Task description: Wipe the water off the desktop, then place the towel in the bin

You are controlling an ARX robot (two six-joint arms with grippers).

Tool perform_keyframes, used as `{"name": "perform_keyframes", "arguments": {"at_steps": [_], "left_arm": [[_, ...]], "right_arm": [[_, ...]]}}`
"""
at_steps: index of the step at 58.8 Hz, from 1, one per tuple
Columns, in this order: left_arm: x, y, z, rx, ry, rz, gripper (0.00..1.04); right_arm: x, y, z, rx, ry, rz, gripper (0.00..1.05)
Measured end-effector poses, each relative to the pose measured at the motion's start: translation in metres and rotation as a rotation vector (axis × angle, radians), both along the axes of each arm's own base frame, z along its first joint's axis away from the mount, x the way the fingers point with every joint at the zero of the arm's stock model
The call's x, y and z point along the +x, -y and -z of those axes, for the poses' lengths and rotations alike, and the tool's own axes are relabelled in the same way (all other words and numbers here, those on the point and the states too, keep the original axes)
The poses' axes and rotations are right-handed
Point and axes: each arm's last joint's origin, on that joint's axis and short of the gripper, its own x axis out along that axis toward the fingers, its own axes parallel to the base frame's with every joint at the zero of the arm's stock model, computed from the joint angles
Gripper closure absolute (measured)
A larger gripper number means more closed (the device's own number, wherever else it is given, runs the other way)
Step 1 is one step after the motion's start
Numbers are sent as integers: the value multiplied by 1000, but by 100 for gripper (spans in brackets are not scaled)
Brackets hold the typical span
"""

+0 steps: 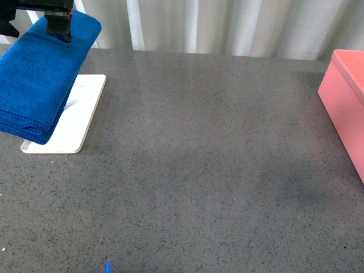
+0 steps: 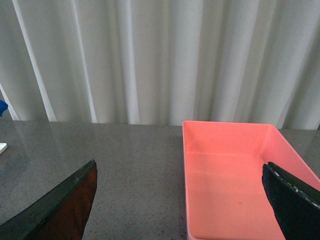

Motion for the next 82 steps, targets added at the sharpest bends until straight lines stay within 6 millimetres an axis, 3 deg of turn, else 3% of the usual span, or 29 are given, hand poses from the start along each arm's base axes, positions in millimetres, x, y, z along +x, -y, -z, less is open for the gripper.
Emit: {"name": "perform_keyframes", "arguments": {"at_steps": [16, 22, 33, 47, 57, 66, 82], "left_arm": [[-5, 2, 14, -16, -39, 0, 10], [-6, 2, 16, -17, -40, -2, 27], [-9, -3, 16, -30, -26, -18, 67], [-12, -3, 3, -84, 5, 5, 100], [-20, 0, -18, -156, 83, 37, 101], [-35, 8, -54, -231, 168, 66, 101], [-86, 56, -96, -482, 248, 291, 101]], "right_arm": [[0, 0, 0, 0, 0, 0, 7], [0, 0, 0, 0, 0, 0, 7], [0, 0, 0, 0, 0, 0, 7], [0, 0, 0, 0, 0, 0, 7], [0, 0, 0, 0, 0, 0, 7], [0, 0, 0, 0, 0, 0, 7], [0, 0, 0, 0, 0, 0, 7]]}}
